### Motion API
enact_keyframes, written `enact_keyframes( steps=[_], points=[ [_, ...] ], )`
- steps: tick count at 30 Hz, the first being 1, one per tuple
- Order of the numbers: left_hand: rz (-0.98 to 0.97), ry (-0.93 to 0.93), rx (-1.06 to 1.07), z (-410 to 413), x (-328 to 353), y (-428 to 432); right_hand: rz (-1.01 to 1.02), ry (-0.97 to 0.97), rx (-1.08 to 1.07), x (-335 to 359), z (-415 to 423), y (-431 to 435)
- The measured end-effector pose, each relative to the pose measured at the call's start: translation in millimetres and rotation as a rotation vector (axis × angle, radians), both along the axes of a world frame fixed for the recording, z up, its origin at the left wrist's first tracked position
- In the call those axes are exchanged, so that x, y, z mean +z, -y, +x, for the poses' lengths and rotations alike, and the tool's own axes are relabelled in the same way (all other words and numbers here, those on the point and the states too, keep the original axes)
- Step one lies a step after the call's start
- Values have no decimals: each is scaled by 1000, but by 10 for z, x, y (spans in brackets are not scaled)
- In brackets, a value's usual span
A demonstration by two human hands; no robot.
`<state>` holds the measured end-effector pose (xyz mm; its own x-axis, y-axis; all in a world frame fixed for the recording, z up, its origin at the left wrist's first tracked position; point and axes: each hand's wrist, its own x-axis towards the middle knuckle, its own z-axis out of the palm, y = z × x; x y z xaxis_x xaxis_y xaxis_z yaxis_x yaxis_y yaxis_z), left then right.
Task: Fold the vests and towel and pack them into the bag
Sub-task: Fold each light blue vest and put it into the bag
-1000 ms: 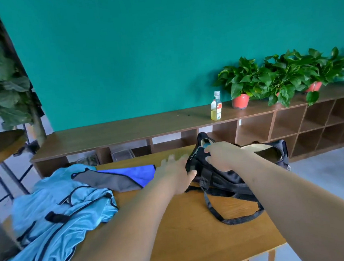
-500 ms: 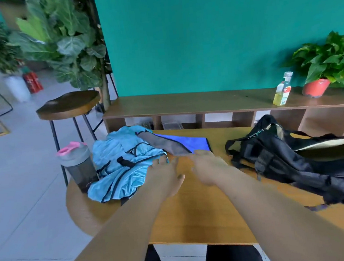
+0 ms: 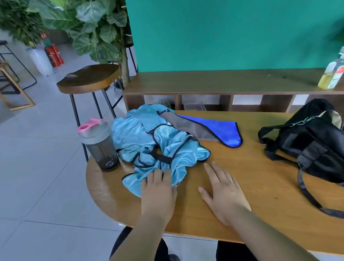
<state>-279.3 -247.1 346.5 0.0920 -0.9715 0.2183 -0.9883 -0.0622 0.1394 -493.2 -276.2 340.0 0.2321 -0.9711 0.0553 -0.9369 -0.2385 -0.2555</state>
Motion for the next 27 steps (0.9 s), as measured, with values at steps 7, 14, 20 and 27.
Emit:
enact_keyframes(
  steps=[7,14,20,27],
  points=[
    [-165,-139,-436,-380,-118,85,-138,-2,59,-21,-55,-44],
    [-96,-158,-175,-361,-74,56,-199,292,-65,-67,-117,-31],
    [-204,-222,-7,-279,-120,87,-193,523,-286,-42,-231,-30],
    [-283,-614,267,-157,-81,82,-324,954,-635,46,-317,-17]
  ],
)
